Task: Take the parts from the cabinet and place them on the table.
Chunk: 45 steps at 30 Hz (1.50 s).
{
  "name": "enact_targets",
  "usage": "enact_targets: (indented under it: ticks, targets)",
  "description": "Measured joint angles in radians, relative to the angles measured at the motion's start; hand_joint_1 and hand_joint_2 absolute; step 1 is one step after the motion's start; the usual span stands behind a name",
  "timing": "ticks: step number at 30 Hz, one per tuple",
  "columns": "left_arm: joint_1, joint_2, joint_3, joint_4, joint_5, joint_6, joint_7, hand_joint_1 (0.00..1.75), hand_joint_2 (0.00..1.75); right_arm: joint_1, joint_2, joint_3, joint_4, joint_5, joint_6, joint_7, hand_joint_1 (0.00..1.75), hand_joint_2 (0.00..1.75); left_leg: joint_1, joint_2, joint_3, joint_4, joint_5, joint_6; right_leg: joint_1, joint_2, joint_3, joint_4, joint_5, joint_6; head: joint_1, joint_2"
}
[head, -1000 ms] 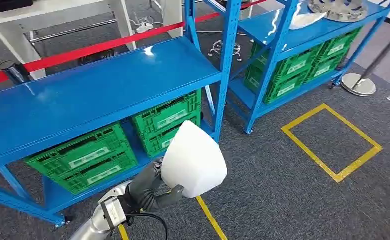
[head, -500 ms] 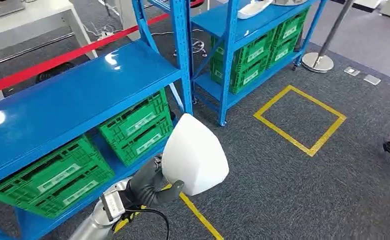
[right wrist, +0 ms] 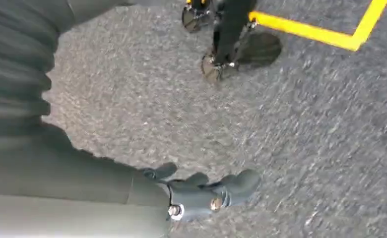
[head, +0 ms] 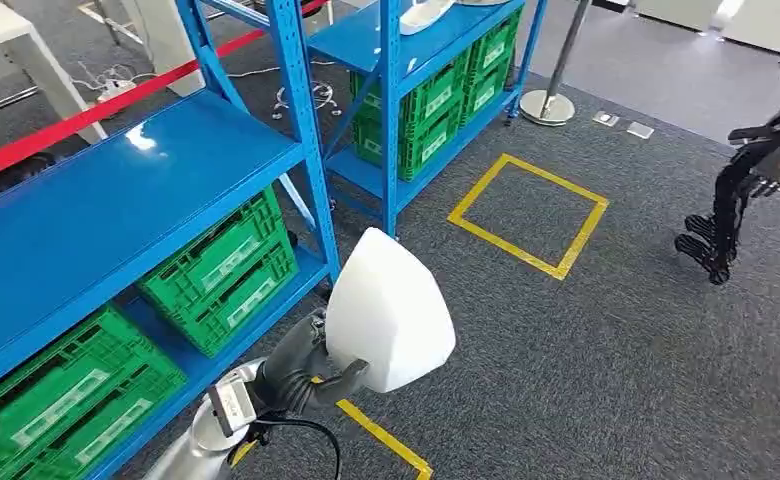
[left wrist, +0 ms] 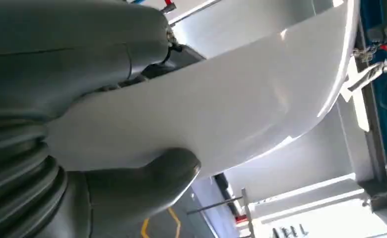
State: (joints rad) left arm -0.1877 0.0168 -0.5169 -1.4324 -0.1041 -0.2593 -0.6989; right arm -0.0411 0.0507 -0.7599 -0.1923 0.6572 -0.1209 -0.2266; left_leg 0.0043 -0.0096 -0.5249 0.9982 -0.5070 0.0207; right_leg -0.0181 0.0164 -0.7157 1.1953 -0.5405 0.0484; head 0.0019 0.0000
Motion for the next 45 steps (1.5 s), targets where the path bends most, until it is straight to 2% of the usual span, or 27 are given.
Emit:
enact_targets:
  ticks: [2, 3, 5, 6, 7, 11, 12, 14, 17, 18, 20, 21, 22, 23, 27, 28, 30, 32, 33, 34, 36, 37, 38, 42, 43, 44, 45]
  targets:
    - [0.025, 0.007, 0.014, -0.001, 0.003, 0.03, 0.0, 1.75, 1.75, 0.001, 0.0, 0.008, 0.0, 0.023, 0.002, 0.012, 0.0, 1.75, -0.003, 0.04, -0.004, 0.003, -0.002, 0.003, 0.0, -0.006, -0.058, 0.129, -0.045, 0.002, 0.001, 0.0]
    - [0.04, 0.011, 0.021, -0.008, 0.003, 0.054, 0.0, 1.75, 1.75, 0.003, -0.002, 0.014, 0.0, 0.038, 0.002, 0.022, 0.0, 1.75, -0.004, 0.054, -0.005, 0.004, -0.004, 0.003, 0.0, -0.007, -0.05, 0.121, -0.032, 0.001, 0.002, 0.0]
    - [0.07, 0.021, 0.04, -0.03, 0.007, 0.086, 0.0, 1.75, 1.75, 0.002, -0.006, 0.025, 0.0, 0.059, 0.006, 0.037, 0.0, 1.75, -0.004, 0.083, -0.004, 0.006, -0.007, 0.001, 0.0, -0.017, 0.032, -0.012, 0.032, -0.002, 0.003, 0.0]
    - [0.081, 0.026, 0.049, -0.043, 0.01, 0.093, 0.0, 1.75, 1.75, -0.001, -0.009, 0.031, 0.0, 0.065, 0.009, 0.044, 0.0, 1.75, -0.004, 0.095, -0.003, 0.009, -0.01, -0.003, 0.002, -0.044, 0.098, -0.12, 0.067, -0.005, 0.003, 0.0]
    - [0.089, 0.028, 0.056, -0.053, 0.015, 0.095, 0.0, 1.75, 1.75, -0.007, -0.01, 0.036, 0.0, 0.07, 0.012, 0.053, 0.0, 1.75, -0.009, 0.103, -0.003, 0.013, -0.013, -0.007, 0.007, -0.091, 0.123, -0.169, 0.058, -0.017, 0.004, 0.0]
    - [0.096, 0.035, 0.072, -0.081, 0.02, 0.074, -0.002, 1.75, 1.75, -0.015, -0.011, 0.042, 0.0, 0.058, 0.01, 0.064, 0.0, 1.75, -0.012, 0.132, 0.005, 0.008, -0.016, -0.029, 0.015, -0.062, 0.116, -0.172, 0.067, -0.034, 0.001, 0.0]
    - [0.092, 0.034, 0.072, -0.082, 0.026, 0.06, -0.002, 1.75, 1.75, -0.013, -0.011, 0.042, 0.0, 0.052, 0.007, 0.059, 0.0, 1.75, -0.009, 0.12, 0.004, 0.011, -0.022, -0.039, 0.002, -0.053, 0.121, -0.18, 0.076, -0.044, 0.002, 0.0]
    - [0.082, 0.034, 0.074, -0.079, 0.042, 0.032, -0.003, 1.75, 1.75, -0.015, -0.008, 0.042, 0.0, 0.046, 0.003, 0.036, 0.0, 1.75, -0.004, 0.031, -0.027, 0.09, -0.08, -0.047, 0.001, -0.036, 0.118, -0.182, 0.081, -0.053, -0.006, 0.0]
    - [0.088, 0.033, 0.09, -0.077, 0.043, 0.016, 0.016, 1.75, 1.75, -0.017, 0.005, 0.04, 0.0, 0.039, -0.004, 0.0, 0.0, 1.75, -0.002, 0.014, -0.13, 0.316, -0.177, -0.051, 0.002, 0.006, 0.111, -0.181, 0.084, -0.057, -0.01, 0.0]
    - [0.097, 0.033, 0.096, -0.084, 0.034, 0.014, 0.029, 1.75, 1.75, -0.016, 0.011, 0.04, 0.0, 0.037, -0.003, -0.005, 0.0, 1.75, -0.001, 0.014, -0.136, 0.326, -0.166, -0.051, 0.001, 0.021, 0.111, -0.181, 0.086, -0.055, -0.011, 0.0]
    - [0.121, 0.034, 0.109, -0.109, 0.017, 0.011, 0.043, 1.75, 1.75, -0.013, 0.023, 0.039, 0.0, 0.037, -0.003, -0.004, 0.0, 1.75, 0.003, 0.008, -0.081, 0.206, -0.084, -0.05, 0.0, 0.054, 0.111, -0.18, 0.088, -0.051, -0.013, 0.0]
    - [0.132, 0.034, 0.117, -0.122, 0.013, 0.01, 0.046, 1.75, 1.75, -0.013, 0.031, 0.039, 0.0, 0.037, -0.003, 0.0, 0.0, 1.75, 0.006, -0.008, -0.037, 0.114, -0.037, -0.049, -0.001, 0.068, 0.111, -0.178, 0.089, -0.048, -0.014, 0.0]
    - [0.142, 0.034, 0.125, -0.133, 0.009, 0.01, 0.047, 1.75, 1.75, -0.013, 0.036, 0.039, 0.0, 0.037, -0.006, 0.003, 0.0, 1.75, 0.011, -0.049, -0.002, 0.035, -0.012, -0.048, -0.002, 0.081, 0.11, -0.177, 0.091, -0.044, -0.016, 0.0]
    - [0.153, 0.036, 0.135, -0.143, 0.003, 0.01, 0.051, 1.75, 1.75, -0.016, 0.041, 0.039, 0.0, 0.037, -0.01, 0.003, 0.0, 1.75, 0.011, -0.081, 0.002, 0.011, -0.026, -0.047, 0.002, 0.093, 0.104, -0.172, 0.092, -0.035, -0.016, 0.0]
    - [0.196, 0.046, 0.161, -0.187, -0.01, 0.003, 0.064, 1.75, 1.75, -0.006, 0.055, 0.039, 0.0, 0.049, -0.026, 0.0, 0.0, 1.75, 0.006, -0.038, 0.003, 0.006, -0.012, -0.013, -0.006, 0.132, 0.093, -0.186, 0.109, -0.003, -0.015, 0.0]
    - [0.199, 0.047, 0.164, -0.194, -0.011, -0.004, 0.071, 1.75, 1.75, -0.005, 0.056, 0.039, 0.0, 0.055, -0.028, -0.001, 0.0, 1.75, 0.007, -0.023, 0.005, 0.001, -0.007, -0.005, -0.005, 0.091, 0.086, -0.166, 0.094, -0.004, -0.013, 0.0]
    - [0.215, 0.053, 0.169, -0.204, -0.013, -0.019, 0.08, 1.75, 1.75, -0.01, 0.059, 0.039, 0.0, 0.062, -0.039, -0.004, 0.0, 1.75, 0.002, 0.004, 0.002, 0.0, -0.004, 0.003, 0.003, 0.015, 0.025, -0.035, 0.01, -0.002, 0.002, 0.0]
    - [0.222, 0.056, 0.169, -0.201, -0.011, -0.047, 0.087, 1.75, 1.75, -0.012, 0.058, 0.039, 0.0, 0.066, -0.062, -0.004, 0.0, 1.75, -0.004, 0.036, -0.003, 0.002, -0.006, 0.006, 0.003, -0.003, -0.042, 0.116, -0.052, 0.0, 0.003, 0.0]
    - [0.22, 0.056, 0.168, -0.198, -0.01, -0.054, 0.088, 1.75, 1.75, -0.011, 0.056, 0.039, 0.0, 0.067, -0.067, -0.004, 0.0, 1.75, -0.005, 0.05, -0.004, 0.004, -0.006, 0.007, 0.003, -0.003, -0.05, 0.138, -0.054, 0.0, 0.004, 0.0]
    - [0.216, 0.053, 0.168, -0.192, -0.005, -0.055, 0.088, 1.75, 1.75, -0.009, 0.052, 0.038, 0.0, 0.067, -0.073, -0.007, 0.0, 1.75, -0.005, 0.064, -0.005, 0.004, -0.006, 0.007, 0.003, -0.004, -0.031, 0.111, -0.034, -0.001, 0.005, 0.0]
    - [0.2, 0.05, 0.168, -0.176, -0.003, -0.053, 0.083, 1.75, 1.75, -0.011, 0.04, 0.037, 0.0, 0.068, -0.075, -0.023, 0.0, 1.75, -0.006, 0.09, -0.003, 0.005, -0.008, 0.006, 0.005, -0.025, 0.069, -0.058, 0.039, -0.008, 0.005, 0.0]
    - [0.195, 0.049, 0.168, -0.172, -0.003, -0.047, 0.075, 1.75, 1.75, -0.014, 0.032, 0.036, 0.0, 0.071, -0.079, -0.025, 0.0, 1.75, -0.009, 0.101, -0.001, 0.008, -0.01, 0.003, 0.01, -0.073, 0.127, -0.15, 0.065, -0.014, 0.006, 0.0]
    - [0.196, 0.048, 0.168, -0.169, -0.003, -0.04, 0.067, 1.75, 1.75, -0.02, 0.026, 0.036, -0.001, 0.078, -0.08, -0.022, 0.0, 1.75, -0.017, 0.11, -0.002, 0.01, -0.015, -0.004, 0.019, -0.11, 0.14, -0.176, 0.057, -0.025, 0.008, 0.0]
    - [0.194, 0.048, 0.169, -0.164, -0.01, -0.022, 0.042, 1.75, 1.75, -0.035, -0.008, 0.036, -0.004, 0.111, -0.093, 0.022, 0.0, 1.75, -0.019, 0.155, 0.01, 0.004, -0.019, -0.022, 0.017, -0.058, 0.129, -0.187, 0.07, -0.043, 0.004, 0.0]
    - [0.189, 0.047, 0.169, -0.163, -0.015, -0.022, 0.042, 1.75, 1.75, -0.036, -0.011, 0.037, -0.004, 0.122, -0.096, 0.034, 0.0, 1.75, -0.012, 0.12, 0.008, 0.015, -0.028, -0.03, 0.008, -0.049, 0.134, -0.194, 0.076, -0.047, 0.004, 0.0]
    - [0.185, 0.045, 0.169, -0.162, -0.018, -0.023, 0.04, 1.75, 1.75, -0.04, -0.018, 0.04, -0.005, 0.134, -0.1, 0.042, 0.0, 1.75, -0.009, 0.064, -0.007, 0.05, -0.056, -0.033, 0.005, -0.039, 0.133, -0.195, 0.079, -0.053, -0.001, 0.0]
    - [0.181, 0.043, 0.17, -0.161, -0.019, -0.023, 0.039, 1.75, 1.75, -0.049, -0.024, 0.043, -0.006, 0.144, -0.103, 0.048, 0.0, 1.75, -0.005, 0.033, -0.039, 0.119, -0.098, -0.036, 0.005, -0.028, 0.13, -0.195, 0.081, -0.056, -0.005, 0.0]
